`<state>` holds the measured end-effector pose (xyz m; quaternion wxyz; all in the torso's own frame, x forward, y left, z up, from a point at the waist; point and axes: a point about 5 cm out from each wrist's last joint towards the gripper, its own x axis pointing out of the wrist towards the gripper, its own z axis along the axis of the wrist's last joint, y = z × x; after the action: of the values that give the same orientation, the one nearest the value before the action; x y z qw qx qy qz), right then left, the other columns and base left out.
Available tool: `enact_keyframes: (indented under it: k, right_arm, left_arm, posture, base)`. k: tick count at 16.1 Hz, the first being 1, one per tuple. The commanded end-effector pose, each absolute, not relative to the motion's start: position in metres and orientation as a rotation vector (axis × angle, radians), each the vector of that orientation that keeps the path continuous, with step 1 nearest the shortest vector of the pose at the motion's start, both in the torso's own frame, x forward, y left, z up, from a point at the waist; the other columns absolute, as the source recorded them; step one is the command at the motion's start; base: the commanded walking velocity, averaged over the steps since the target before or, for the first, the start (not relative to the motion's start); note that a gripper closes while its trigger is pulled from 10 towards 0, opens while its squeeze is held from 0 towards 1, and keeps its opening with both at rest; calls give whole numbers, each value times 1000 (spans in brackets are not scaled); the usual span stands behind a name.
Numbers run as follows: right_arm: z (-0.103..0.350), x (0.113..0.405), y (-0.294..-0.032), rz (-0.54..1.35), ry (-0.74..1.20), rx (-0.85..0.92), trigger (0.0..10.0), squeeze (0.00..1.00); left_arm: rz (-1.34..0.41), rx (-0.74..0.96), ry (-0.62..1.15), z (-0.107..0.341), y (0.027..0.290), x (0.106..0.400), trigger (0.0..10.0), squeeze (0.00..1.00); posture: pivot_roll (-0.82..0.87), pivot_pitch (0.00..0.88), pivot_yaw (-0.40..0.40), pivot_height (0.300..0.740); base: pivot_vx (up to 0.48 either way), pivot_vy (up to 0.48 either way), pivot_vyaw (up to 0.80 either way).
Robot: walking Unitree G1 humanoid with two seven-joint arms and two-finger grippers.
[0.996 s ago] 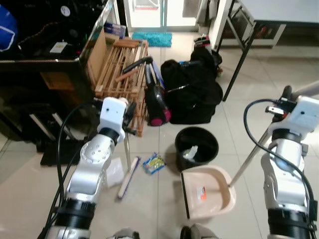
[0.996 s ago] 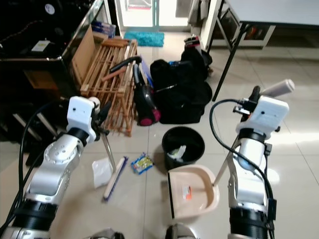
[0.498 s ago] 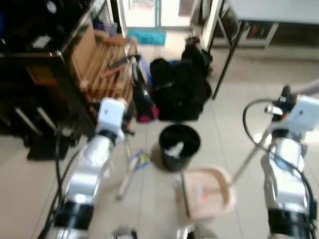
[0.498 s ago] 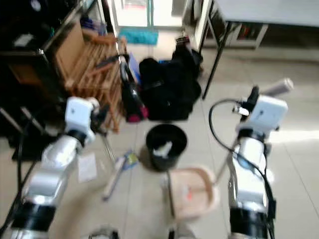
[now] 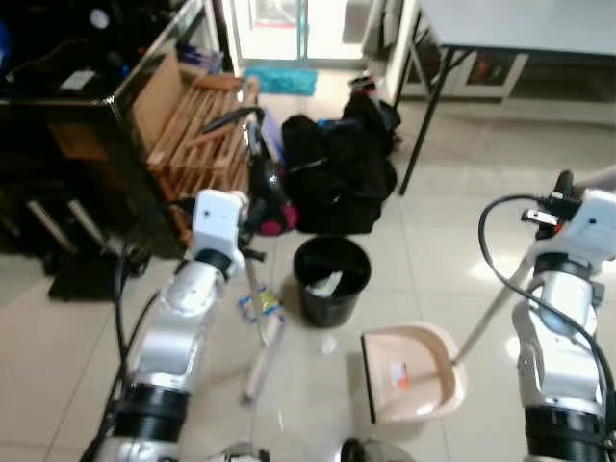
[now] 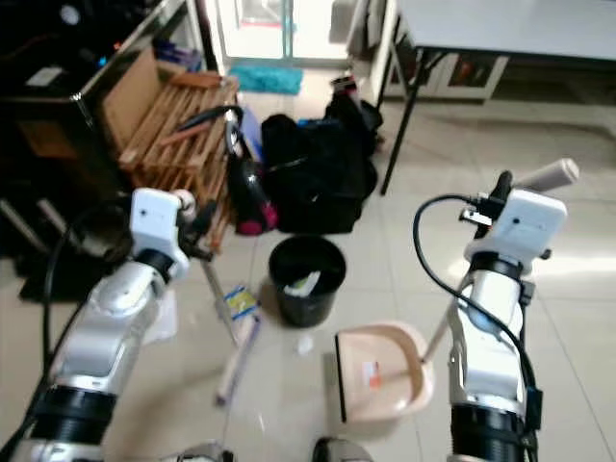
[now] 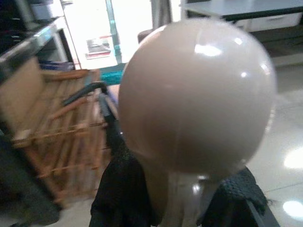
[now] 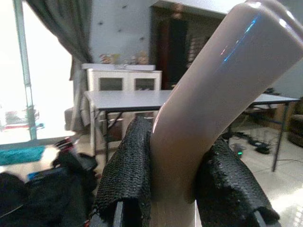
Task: Sweep floor
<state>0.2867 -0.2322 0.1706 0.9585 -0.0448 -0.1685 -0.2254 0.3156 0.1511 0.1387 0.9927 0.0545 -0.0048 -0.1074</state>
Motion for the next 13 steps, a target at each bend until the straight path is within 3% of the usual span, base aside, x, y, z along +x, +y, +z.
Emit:
enact_keyframes:
  k: [1,13]
  right_arm:
    - [178,287,-233,-460,-370,-86,10000,0]
    - [160,295,-224,-408,-229,-46,10000,0]
  left_arm:
    - [-214,109,-45,146,151,316,10000,0]
    - [-279,150,-64,148,142,321,10000,0]
  posture:
    - [-54,122,8,740]
    - [-53,141,-5,740]
  base:
    - [0,0,0]
    - [22,0,0]
